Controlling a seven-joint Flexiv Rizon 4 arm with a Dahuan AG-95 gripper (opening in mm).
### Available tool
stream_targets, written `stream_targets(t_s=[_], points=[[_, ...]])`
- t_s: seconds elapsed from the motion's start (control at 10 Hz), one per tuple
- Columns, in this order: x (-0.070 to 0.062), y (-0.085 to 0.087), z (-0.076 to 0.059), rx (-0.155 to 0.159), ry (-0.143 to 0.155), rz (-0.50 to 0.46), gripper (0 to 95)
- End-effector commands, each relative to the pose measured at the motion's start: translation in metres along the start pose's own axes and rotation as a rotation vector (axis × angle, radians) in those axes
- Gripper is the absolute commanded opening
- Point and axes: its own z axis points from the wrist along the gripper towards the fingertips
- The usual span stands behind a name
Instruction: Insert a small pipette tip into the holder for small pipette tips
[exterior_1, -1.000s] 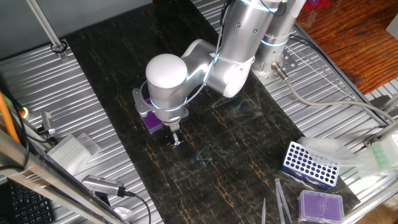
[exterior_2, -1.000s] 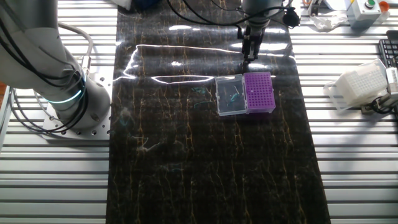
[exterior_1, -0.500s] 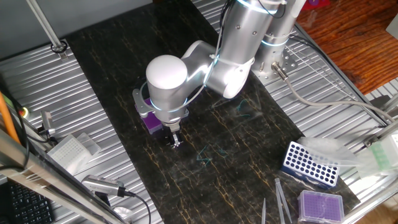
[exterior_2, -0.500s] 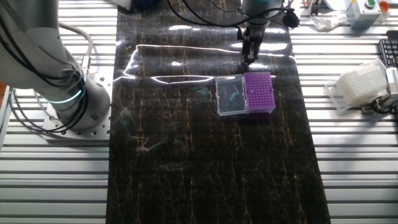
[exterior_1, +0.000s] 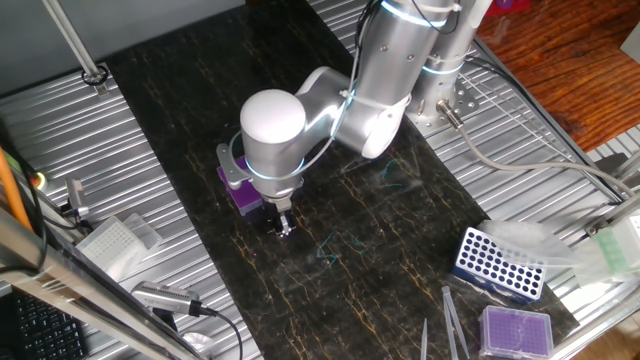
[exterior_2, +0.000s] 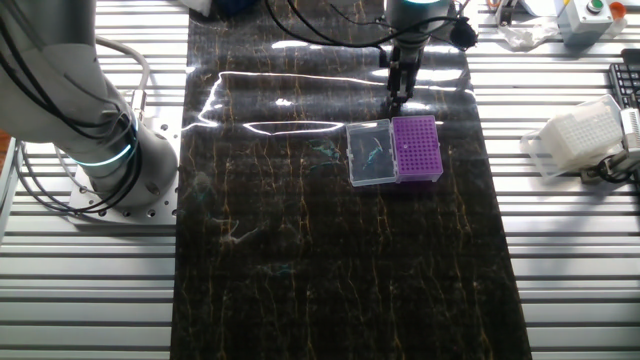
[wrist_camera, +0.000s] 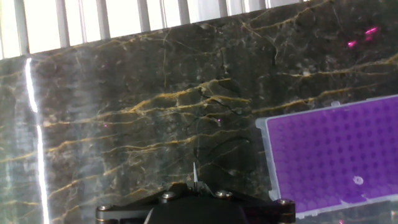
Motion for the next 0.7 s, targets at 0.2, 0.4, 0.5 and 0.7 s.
stream_targets(t_s=[0.2,0.4,0.5,0.7], points=[[0.0025,-0.0022,0.0032,0.003,-0.008,-0.008,0.0],[0.0020,-0.0023,0.0065,0.002,-0.008,-0.009,0.0],[0.0031,-0.0034,0.0048,0.016,0.011,-0.014,0.0],[0.0048,-0.0044,0.0015,-0.007,0.003,-0.016,0.0]])
